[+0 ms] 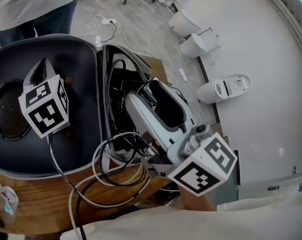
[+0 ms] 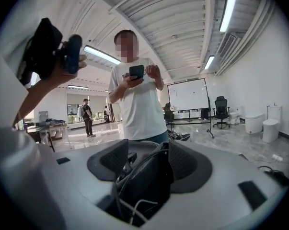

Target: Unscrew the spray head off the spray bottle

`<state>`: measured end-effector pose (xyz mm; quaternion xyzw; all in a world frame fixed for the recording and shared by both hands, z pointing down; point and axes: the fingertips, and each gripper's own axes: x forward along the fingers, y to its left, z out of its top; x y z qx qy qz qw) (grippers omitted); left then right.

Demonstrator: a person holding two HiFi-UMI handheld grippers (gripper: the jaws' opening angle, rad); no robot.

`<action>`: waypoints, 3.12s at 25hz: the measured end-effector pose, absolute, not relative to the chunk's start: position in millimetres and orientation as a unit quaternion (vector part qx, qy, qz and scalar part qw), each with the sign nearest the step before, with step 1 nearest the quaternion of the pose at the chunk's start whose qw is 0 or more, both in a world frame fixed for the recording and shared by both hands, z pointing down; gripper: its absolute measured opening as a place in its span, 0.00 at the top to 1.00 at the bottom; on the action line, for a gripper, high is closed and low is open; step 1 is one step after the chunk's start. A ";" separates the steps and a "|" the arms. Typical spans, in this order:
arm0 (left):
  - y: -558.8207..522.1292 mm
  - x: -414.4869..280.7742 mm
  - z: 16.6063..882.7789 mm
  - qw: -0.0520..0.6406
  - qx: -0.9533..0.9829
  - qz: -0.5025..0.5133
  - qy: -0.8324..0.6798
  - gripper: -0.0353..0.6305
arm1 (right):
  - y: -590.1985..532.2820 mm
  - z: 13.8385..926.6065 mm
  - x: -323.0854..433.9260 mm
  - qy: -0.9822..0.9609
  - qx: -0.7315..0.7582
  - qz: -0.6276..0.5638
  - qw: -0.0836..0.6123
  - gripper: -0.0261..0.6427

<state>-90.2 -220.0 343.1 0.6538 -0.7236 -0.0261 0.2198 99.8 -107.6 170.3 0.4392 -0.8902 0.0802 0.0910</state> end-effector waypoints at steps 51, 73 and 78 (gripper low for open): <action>-220.7 -89.2 344.3 0.221 0.654 -0.027 -0.723 0.95 | -147.6 161.6 126.6 -0.616 0.255 0.578 -0.470 0.97; -220.7 -89.6 343.8 0.220 0.654 -0.027 -0.723 0.95 | -126.8 176.0 83.8 -0.842 0.451 -0.136 0.263 0.95; -221.1 -89.7 344.7 0.221 0.654 -0.027 -0.723 0.95 | -128.5 168.4 84.5 -0.853 0.457 -0.104 0.229 0.97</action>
